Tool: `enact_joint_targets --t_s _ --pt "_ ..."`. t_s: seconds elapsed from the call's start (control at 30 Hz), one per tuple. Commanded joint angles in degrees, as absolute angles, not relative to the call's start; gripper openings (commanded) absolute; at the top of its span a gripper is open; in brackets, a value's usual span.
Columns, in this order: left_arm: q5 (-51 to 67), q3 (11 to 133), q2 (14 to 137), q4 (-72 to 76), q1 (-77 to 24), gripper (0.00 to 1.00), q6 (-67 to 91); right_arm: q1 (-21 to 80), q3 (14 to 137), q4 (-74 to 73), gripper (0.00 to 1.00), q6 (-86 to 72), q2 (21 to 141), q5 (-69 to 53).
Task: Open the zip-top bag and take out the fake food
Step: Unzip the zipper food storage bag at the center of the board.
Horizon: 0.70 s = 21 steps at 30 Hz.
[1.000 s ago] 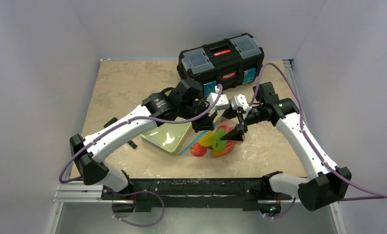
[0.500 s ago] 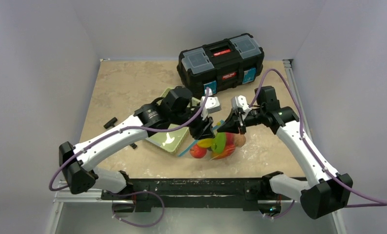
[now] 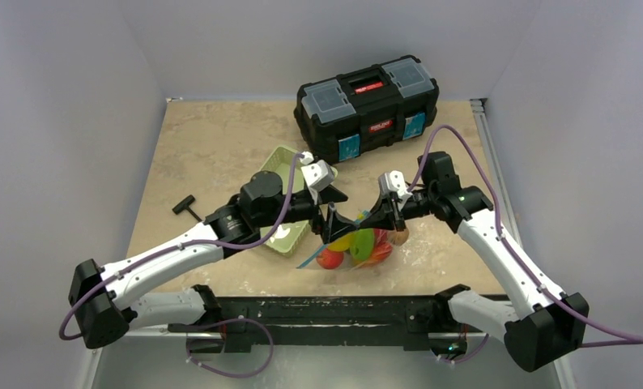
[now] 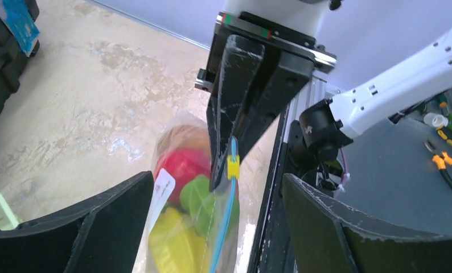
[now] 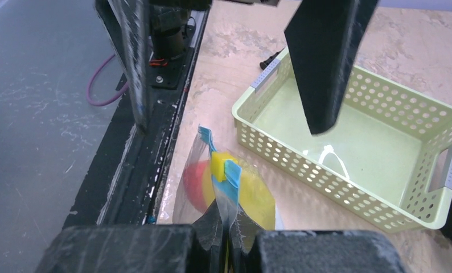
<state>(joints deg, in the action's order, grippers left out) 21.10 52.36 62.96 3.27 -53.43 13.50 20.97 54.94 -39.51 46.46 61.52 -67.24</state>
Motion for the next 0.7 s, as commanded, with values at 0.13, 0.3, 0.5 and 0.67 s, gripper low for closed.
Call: enact_joint_targets --t_s 0.13,0.3,0.5,0.67 --pt "18.8 58.5 69.3 10.4 -54.9 0.62 18.6 21.2 54.8 -38.0 0.00 47.0 61.0 -65.9" --pt "19.5 58.2 69.8 10.3 -54.9 0.44 19.0 21.1 54.8 -37.8 0.00 46.8 61.0 -65.8" --pt "20.6 59.0 70.1 7.5 -54.9 0.37 18.6 21.2 54.8 -37.6 0.00 46.2 60.7 -65.8" --pt "20.9 59.5 70.3 4.1 -55.0 0.38 18.3 21.2 54.8 -37.4 0.00 45.9 60.5 -65.7"
